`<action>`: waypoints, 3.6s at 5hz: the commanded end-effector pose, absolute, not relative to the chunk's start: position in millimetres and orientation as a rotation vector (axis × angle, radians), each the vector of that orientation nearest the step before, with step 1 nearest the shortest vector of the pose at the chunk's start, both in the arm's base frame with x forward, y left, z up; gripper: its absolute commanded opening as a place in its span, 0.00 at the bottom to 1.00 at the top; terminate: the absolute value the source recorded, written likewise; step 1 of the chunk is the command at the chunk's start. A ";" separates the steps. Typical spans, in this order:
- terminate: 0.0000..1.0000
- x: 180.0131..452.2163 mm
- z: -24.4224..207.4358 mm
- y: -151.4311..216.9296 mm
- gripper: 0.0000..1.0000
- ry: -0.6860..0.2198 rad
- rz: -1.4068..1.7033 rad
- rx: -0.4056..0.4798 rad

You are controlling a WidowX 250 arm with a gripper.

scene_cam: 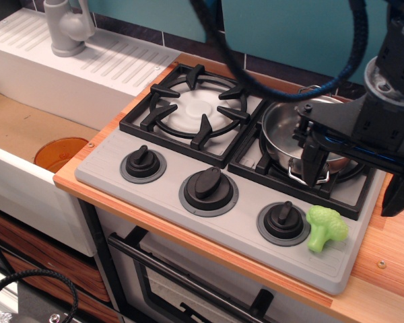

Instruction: Put cauliflower in pot or pan an put pot or pan on stove

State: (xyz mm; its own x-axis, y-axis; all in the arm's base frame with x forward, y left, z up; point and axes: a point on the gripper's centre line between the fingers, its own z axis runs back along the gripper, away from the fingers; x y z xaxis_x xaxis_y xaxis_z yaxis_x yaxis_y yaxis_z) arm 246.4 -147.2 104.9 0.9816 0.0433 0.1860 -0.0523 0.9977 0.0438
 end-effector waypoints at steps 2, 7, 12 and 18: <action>0.00 250.6 94.4 -149.8 1.00 -0.176 0.067 0.044; 0.00 273.0 37.5 -151.3 1.00 -0.321 0.052 0.009; 0.00 269.3 45.9 -165.7 0.00 -0.258 0.118 0.026; 0.00 363.5 115.6 -145.5 0.00 -0.088 0.119 -0.012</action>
